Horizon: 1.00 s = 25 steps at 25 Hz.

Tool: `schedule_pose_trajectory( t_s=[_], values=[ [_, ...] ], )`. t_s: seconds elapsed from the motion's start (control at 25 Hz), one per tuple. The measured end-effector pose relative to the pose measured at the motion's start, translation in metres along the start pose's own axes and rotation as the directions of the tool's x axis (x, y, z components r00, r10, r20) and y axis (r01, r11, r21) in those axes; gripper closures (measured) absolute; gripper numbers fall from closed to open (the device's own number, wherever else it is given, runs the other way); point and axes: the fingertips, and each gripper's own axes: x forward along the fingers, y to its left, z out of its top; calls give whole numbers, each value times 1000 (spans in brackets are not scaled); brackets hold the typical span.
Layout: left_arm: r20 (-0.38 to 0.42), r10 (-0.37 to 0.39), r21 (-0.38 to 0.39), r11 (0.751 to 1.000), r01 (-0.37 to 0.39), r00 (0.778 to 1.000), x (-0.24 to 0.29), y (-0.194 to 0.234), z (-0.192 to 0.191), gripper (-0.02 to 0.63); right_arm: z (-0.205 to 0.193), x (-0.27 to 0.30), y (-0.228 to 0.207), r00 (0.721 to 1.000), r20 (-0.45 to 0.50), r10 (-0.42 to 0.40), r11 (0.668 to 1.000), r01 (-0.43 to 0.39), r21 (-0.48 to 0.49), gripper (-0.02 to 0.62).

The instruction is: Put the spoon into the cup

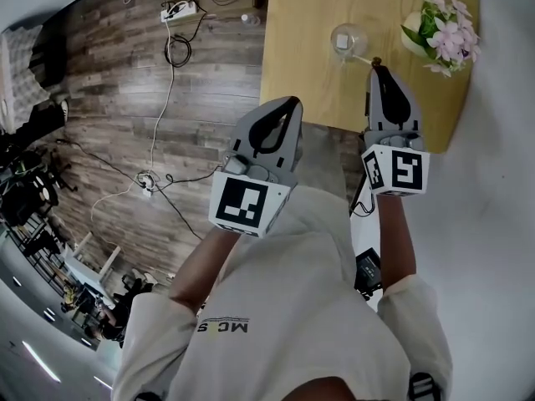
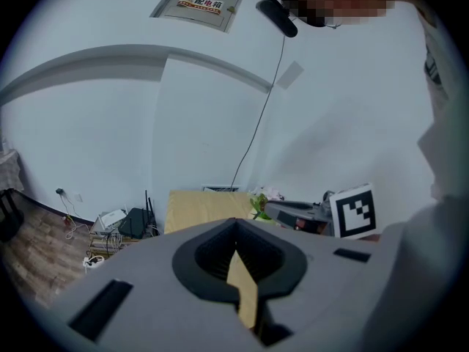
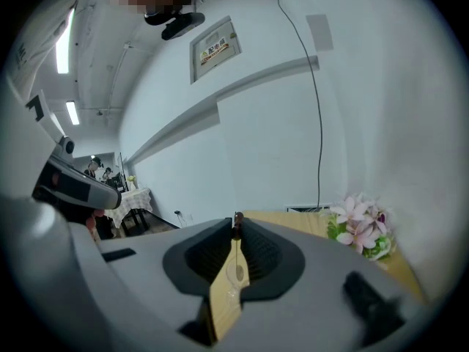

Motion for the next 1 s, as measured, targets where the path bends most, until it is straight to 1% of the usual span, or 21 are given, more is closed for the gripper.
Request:
schedule_pose_trajectory(
  t_s=[0.12,0.36,0.64,0.76,0.88,1.0],
  values=[
    [-7,8,-11,1000,-9,1000,5,0,-4,595,-9,7,-5,1000,-12,1,999,-1,33,540],
    [-16,30,-16,999,-30,999,14,3,-11,595,-23,17,-3,999,-38,16,1000,-16,8,540],
    [-38,37,-35,999,-38,999,23,7,-21,595,-43,27,-3,996,-85,22,1000,-21,9,540],
    [-48,39,-35,999,-41,998,25,9,-26,595,-55,33,-5,994,-106,23,999,-20,38,540],
    [-51,44,-40,998,-46,998,25,11,-27,595,-64,38,-5,991,-127,43,997,-33,76,540],
    [-62,46,-42,998,-48,997,23,13,-31,595,-68,40,-3,988,-147,49,997,-39,72,539]
  ],
)
